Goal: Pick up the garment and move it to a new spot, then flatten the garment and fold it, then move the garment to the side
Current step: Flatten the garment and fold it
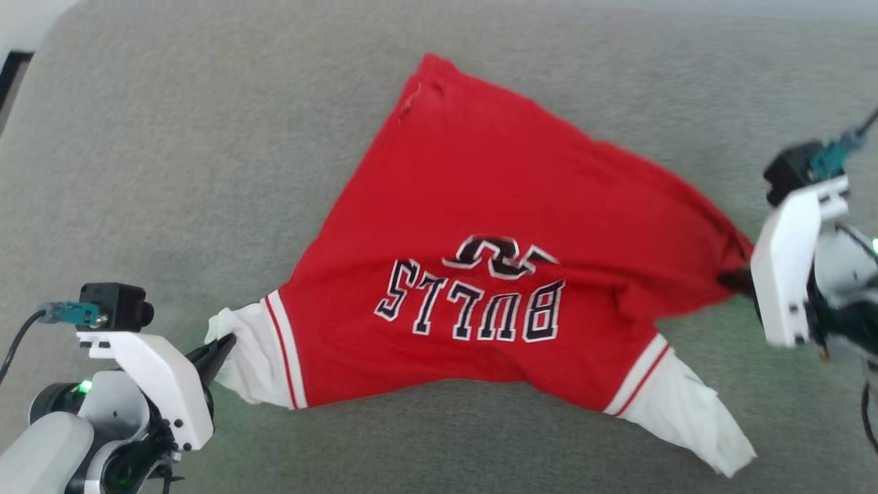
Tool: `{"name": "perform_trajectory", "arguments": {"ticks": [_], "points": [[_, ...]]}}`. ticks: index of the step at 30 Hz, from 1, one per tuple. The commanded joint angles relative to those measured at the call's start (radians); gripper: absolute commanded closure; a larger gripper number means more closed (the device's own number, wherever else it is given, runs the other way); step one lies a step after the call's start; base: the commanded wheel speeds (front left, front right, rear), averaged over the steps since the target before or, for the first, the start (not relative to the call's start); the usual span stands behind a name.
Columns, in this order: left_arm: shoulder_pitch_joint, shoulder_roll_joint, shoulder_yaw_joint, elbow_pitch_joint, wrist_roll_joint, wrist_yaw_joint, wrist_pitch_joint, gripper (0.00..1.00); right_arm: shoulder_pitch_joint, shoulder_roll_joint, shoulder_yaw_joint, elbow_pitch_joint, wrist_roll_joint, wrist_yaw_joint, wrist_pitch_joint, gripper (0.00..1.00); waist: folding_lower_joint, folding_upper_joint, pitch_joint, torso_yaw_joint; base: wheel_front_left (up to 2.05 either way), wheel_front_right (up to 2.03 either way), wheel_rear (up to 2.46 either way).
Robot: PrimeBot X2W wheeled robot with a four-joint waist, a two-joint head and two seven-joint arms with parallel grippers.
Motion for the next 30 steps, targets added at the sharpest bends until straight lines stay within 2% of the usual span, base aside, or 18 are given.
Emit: {"name": "perform_trajectory", "arguments": {"ticks": [1,5,8,13,14,16,17,18,23,26,30], "points": [[0.019,0.013,0.006,-0.014,-0.013,0.012,0.000,1.00,0.075,0.005,-0.031,-0.074,0.003,-0.001,0.033,1.00,0.0000,0.0000,-0.031,-0.038,0.00,0.00,0.00],[0.030,0.021,0.011,-0.032,-0.018,0.021,0.003,1.00,0.196,0.023,-0.099,-0.192,-0.011,-0.001,0.075,1.00,0.0000,0.0000,-0.038,-0.054,0.00,0.00,0.00],[0.032,0.025,0.011,-0.043,-0.016,0.027,0.008,1.00,0.302,0.059,-0.166,-0.274,-0.039,-0.001,0.092,1.00,0.0000,0.0000,-0.036,-0.060,0.00,0.00,0.00],[0.014,0.021,0.005,-0.048,-0.012,0.022,0.014,1.00,0.392,0.125,-0.235,-0.261,-0.100,-0.001,0.028,1.00,0.0000,0.0000,-0.027,-0.063,0.00,0.00,0.00],[0.010,0.019,0.003,-0.046,-0.011,0.021,0.014,1.00,0.398,0.134,-0.239,-0.238,-0.113,-0.001,0.004,0.85,0.0000,0.0000,-0.025,-0.062,0.00,0.00,0.00],[0.004,0.015,0.000,-0.042,-0.010,0.016,0.016,1.00,0.396,0.151,-0.244,-0.185,-0.124,-0.001,-0.045,0.22,0.0000,0.0000,-0.022,-0.060,0.00,0.00,0.00],[0.001,0.013,-0.002,-0.039,-0.009,0.013,0.017,1.00,0.393,0.147,-0.245,-0.155,-0.135,-0.001,-0.064,0.04,0.0000,0.0000,-0.022,-0.058,0.00,0.00,0.00],[-0.002,0.011,-0.005,-0.035,-0.007,0.010,0.018,1.00,0.390,0.137,-0.238,-0.134,-0.147,-0.001,-0.081,0.00,0.0000,0.0000,-0.021,-0.055,0.00,0.00,0.00],[-0.009,0.008,-0.006,-0.024,-0.009,0.005,0.019,1.00,0.375,0.114,-0.236,-0.138,-0.150,-0.002,-0.126,0.00,0.0000,0.0000,-0.026,-0.054,0.00,0.00,0.00],[-0.003,0.009,-0.006,-0.022,-0.015,0.003,0.017,1.00,0.381,0.099,-0.254,-0.216,-0.147,-0.001,-0.090,0.00,0.0000,0.0000,-0.033,-0.056,0.00,0.00,0.00],[0.004,0.009,-0.007,-0.030,-0.018,0.001,0.013,1.00,0.373,0.100,-0.316,-0.391,-0.140,-0.001,-0.051,0.00,0.0000,0.0000,-0.038,-0.052,0.00,0.00,0.00]]}}
